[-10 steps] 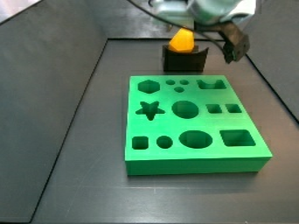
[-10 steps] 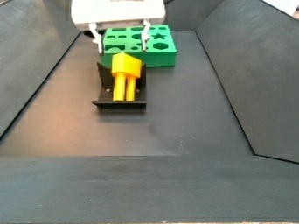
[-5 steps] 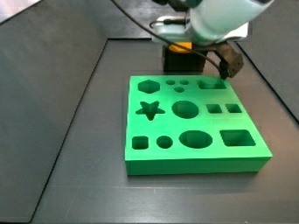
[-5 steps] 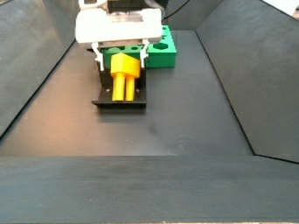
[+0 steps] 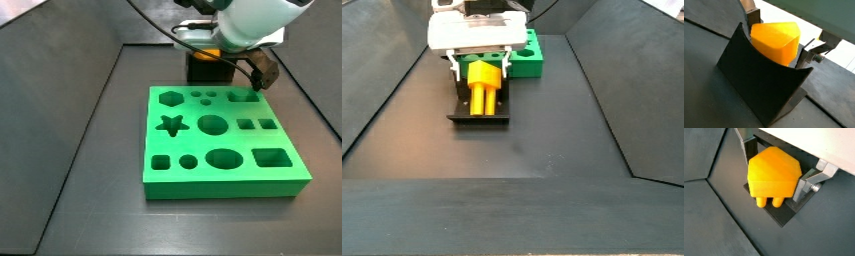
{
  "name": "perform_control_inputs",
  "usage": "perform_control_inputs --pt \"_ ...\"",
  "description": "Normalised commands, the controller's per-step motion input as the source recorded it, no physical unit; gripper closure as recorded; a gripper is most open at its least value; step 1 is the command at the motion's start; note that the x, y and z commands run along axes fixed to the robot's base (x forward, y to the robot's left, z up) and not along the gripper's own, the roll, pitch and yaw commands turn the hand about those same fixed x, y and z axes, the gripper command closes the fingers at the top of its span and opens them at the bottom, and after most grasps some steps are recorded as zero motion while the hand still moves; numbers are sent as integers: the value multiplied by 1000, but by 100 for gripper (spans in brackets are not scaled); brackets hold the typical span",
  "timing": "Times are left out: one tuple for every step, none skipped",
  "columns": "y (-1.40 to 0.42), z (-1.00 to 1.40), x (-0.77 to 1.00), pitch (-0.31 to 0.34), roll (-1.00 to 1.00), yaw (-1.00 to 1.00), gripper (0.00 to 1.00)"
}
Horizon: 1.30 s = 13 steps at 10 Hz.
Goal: Pick up the 3 prong object. Move up. Rotate the 3 prong object. Place the 3 prong object on the fixture. Regrasp the 3 prong object. Move to above the board. Insert the 3 prong object.
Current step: Regrasp the 3 prong object, then move to above the board.
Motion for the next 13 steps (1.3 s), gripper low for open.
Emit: perform_control_inputs --pt "0 0 0 0 0 0 100" --pt "5 1000 -478 -139 286 -349 100" --pt "0 1000 -476 -147 265 -345 100" --pt "9 1000 -465 -111 164 -299 100" --pt "13 1000 -453 -70 111 -275 100" --pt "18 1000 -416 28 -19 -220 100" --pt "23 1000 -391 62 -60 -202 100" --pt "33 1000 -319 108 -112 -161 100" --pt "31 921 -253 129 -129 -122 100" --pt "24 712 -164 128 -141 -62 100" --pt "23 610 -131 122 -140 -35 100" --pt "20 397 -91 101 -130 11 100" --pt "15 238 -71 83 -118 37 100"
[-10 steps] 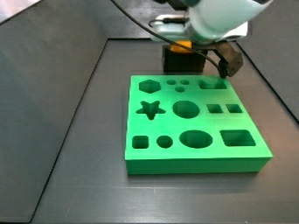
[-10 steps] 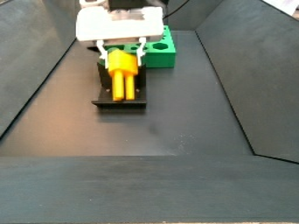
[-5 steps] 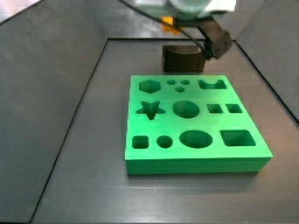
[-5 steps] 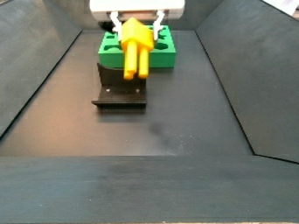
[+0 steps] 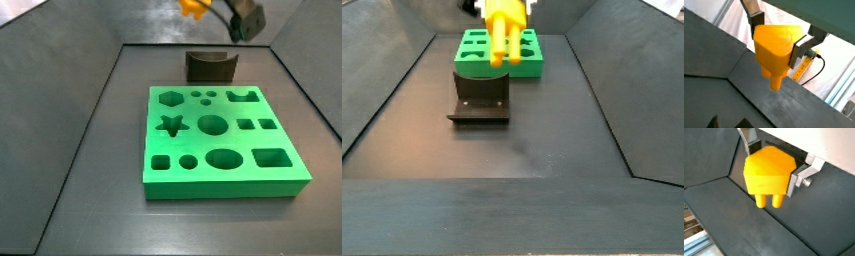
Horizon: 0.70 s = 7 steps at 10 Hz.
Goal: Pick up the 3 prong object. Move up. Rotate the 3 prong object. Place the 3 prong object on the fixture. Regrasp the 3 prong object. Move to above the board. Insert the 3 prong object.
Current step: Move to above the board.
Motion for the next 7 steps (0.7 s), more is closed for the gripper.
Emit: perform_control_inputs --pt "-1000 605 -210 4 -1000 9 100" --pt "-1000 599 -205 -2 -1000 11 100" --pt "-1000 642 -224 -4 -1000 11 100" --pt "-1000 629 -225 -9 -1000 11 100" --pt "-1000 633 -233 -10 -1000 11 100" --pt "-1000 641 -232 -10 -1000 9 100" --pt "-1000 666 -240 -10 -1000 7 100"
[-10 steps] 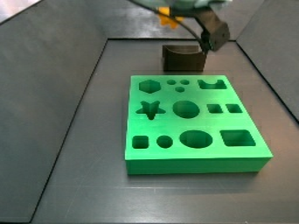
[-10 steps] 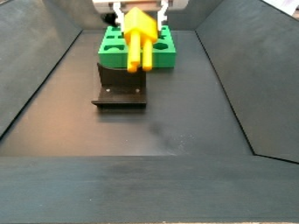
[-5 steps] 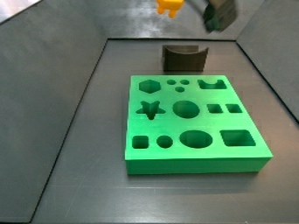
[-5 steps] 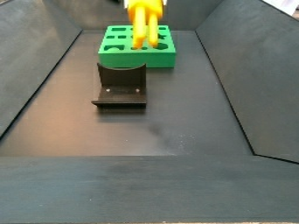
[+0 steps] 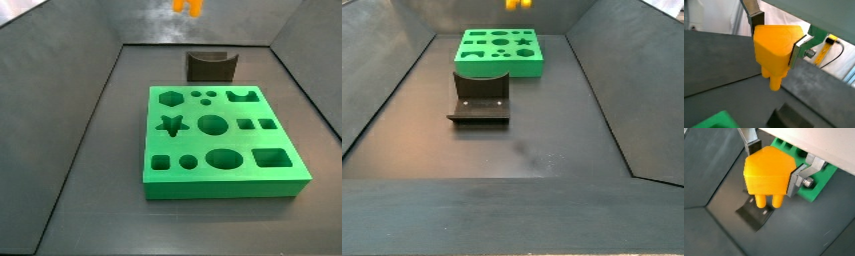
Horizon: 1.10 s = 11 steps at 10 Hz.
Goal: Pick up the 3 prong object. Move up. Rotate the 3 prong object. Place the 3 prong object on the fixture. Regrasp the 3 prong object. Move to above the board. Insert the 3 prong object.
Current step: Move to above the board, then insert the 3 prong object.
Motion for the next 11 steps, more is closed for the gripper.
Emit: perform_control_inputs --pt "-1000 671 -244 -12 -1000 6 100" --pt "-947 654 -246 -15 -1000 4 100" --pt "-668 482 -184 -16 -1000 1 100" --pt "-314 253 -109 -20 -1000 1 100" --pt "-197 170 -84 -21 -1000 -2 100" --pt "-75 84 -86 -50 -983 -5 100" --pt "-25 55 -102 -76 -765 -4 100" --pt "19 30 -116 -107 -499 0 100" --pt "24 25 -115 -113 -393 -1 100" --pt "29 14 -95 -102 -248 -5 100" --pt "0 -26 0 0 0 0 100"
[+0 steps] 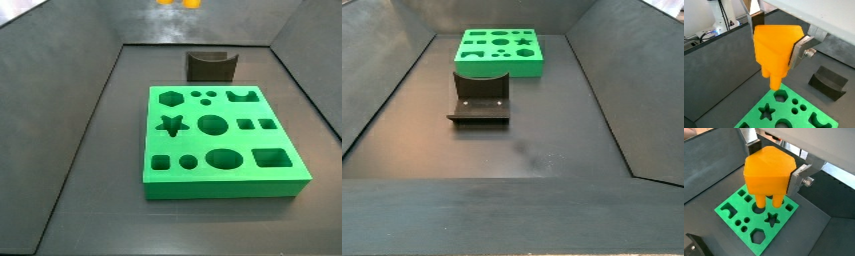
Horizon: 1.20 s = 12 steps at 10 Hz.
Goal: Pick up the 3 prong object. Move up. Rotate the 3 prong object. Place the 3 prong object on the fixture. Regrasp the 3 prong object. Move to above the board. Insert the 3 prong object.
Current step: Insert the 3 prong object.
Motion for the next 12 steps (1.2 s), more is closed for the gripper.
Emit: perform_control_inputs --pt "34 -223 63 0 0 -137 100" --pt "100 -460 209 0 -61 -306 100" --pt "149 -549 589 44 -119 -429 100" --pt "151 -509 603 26 -111 -483 100" --pt "177 -509 629 43 -67 -489 100" --pt "291 -514 560 91 0 -554 100" --pt "309 -543 331 64 0 -571 100" --pt "357 -509 246 54 0 -611 100" --pt "369 -449 191 74 0 -663 100" --pt "374 -423 140 70 0 -660 100" --pt "369 -394 71 70 0 -660 100" --pt "286 -337 37 69 0 -746 100"
